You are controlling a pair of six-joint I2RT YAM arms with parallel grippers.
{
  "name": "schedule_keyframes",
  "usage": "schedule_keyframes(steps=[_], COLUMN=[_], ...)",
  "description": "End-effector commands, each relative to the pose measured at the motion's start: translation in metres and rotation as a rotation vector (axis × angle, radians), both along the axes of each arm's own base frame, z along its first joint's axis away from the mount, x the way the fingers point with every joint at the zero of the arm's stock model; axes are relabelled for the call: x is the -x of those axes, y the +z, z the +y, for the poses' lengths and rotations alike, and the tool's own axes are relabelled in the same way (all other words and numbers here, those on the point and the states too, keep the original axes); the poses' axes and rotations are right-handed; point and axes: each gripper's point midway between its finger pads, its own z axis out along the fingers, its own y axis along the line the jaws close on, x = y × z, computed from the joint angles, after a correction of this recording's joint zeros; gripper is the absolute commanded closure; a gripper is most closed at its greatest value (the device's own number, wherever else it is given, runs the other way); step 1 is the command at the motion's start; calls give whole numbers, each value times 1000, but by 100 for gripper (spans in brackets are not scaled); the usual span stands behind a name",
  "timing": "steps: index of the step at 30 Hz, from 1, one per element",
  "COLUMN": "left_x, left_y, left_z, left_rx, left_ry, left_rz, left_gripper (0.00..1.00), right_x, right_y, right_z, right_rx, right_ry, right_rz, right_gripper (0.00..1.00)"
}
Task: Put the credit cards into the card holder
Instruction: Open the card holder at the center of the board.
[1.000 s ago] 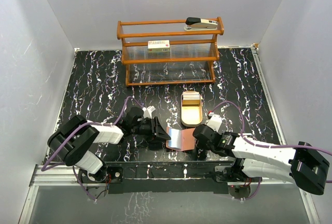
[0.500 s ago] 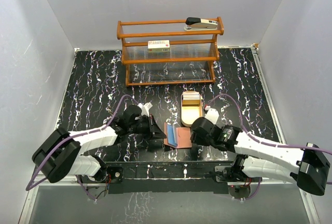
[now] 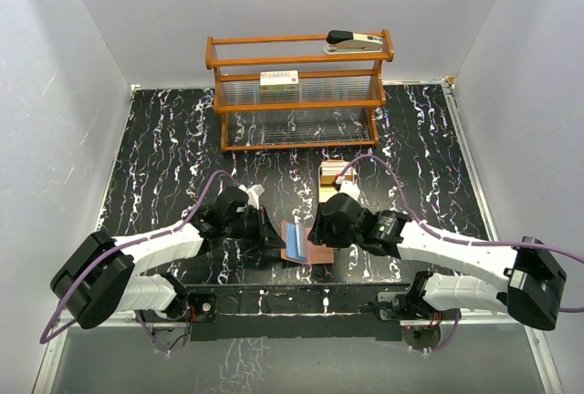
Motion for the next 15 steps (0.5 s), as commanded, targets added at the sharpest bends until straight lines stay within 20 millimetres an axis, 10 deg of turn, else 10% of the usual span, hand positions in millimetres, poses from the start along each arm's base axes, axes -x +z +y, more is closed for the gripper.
schedule_keyframes(steps=[1, 15], left_x=[3, 4], left_y=[10, 18], left_z=[1, 9], left_rx=[1, -22], left_ry=[-21, 8], left_rz=[-28, -32], left_gripper=[100, 94], right_x=[-8, -3], right_y=[12, -37], right_z=[32, 18], right_rx=[-125, -68], right_ry=[49, -3], right_rz=[-38, 12], right_gripper=[57, 75])
